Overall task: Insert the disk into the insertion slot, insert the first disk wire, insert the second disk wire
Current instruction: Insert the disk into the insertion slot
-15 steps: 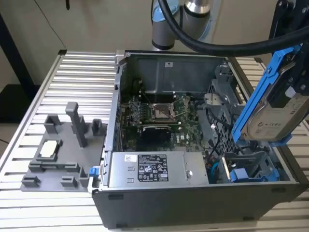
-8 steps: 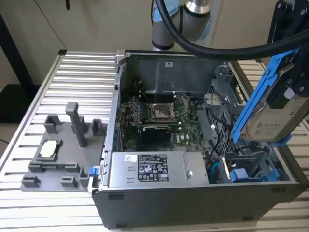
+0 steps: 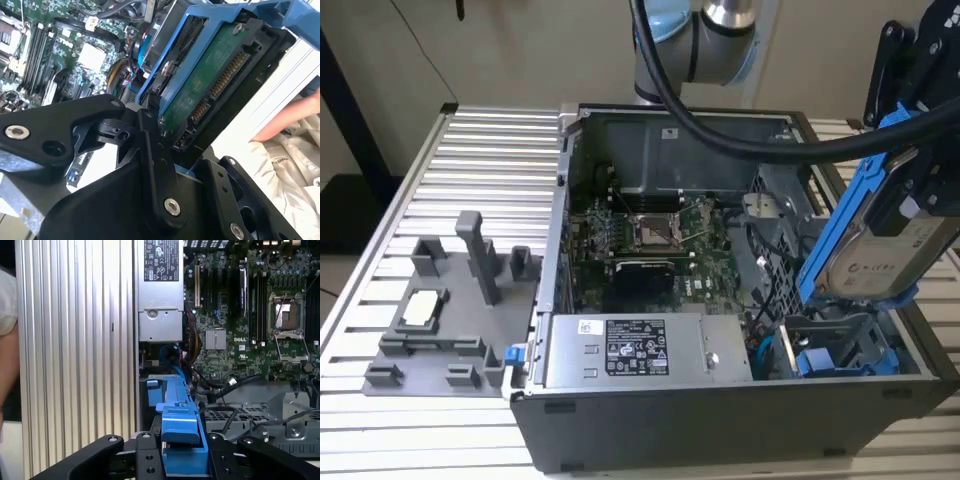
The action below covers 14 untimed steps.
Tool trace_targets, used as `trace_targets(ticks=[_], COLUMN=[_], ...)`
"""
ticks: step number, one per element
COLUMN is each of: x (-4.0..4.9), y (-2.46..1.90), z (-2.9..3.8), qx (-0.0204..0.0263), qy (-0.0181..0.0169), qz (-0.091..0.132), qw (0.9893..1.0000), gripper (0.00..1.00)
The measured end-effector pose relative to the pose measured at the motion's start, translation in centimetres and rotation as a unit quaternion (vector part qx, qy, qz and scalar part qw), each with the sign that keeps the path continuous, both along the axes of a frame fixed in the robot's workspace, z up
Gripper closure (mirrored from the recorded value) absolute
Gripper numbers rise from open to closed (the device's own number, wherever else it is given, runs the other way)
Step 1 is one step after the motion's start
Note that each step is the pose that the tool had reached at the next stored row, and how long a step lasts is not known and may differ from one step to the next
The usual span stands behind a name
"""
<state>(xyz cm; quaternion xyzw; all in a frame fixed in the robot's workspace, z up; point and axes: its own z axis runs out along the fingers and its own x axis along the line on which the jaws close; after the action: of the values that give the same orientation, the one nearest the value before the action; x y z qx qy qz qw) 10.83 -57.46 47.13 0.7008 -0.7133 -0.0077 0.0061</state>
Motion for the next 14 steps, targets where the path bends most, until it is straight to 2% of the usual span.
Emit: trace_targets(ticks=[6, 14], x=[0.00, 0.41], y=[0.09, 0.09], z=[-0.89, -1.59], qx=[0.0000, -0.0001], qy=[0.0000, 0.0000], qz=[0.000, 0.000], qw=[1.0000, 1.0000], gripper=[0.67, 0.67])
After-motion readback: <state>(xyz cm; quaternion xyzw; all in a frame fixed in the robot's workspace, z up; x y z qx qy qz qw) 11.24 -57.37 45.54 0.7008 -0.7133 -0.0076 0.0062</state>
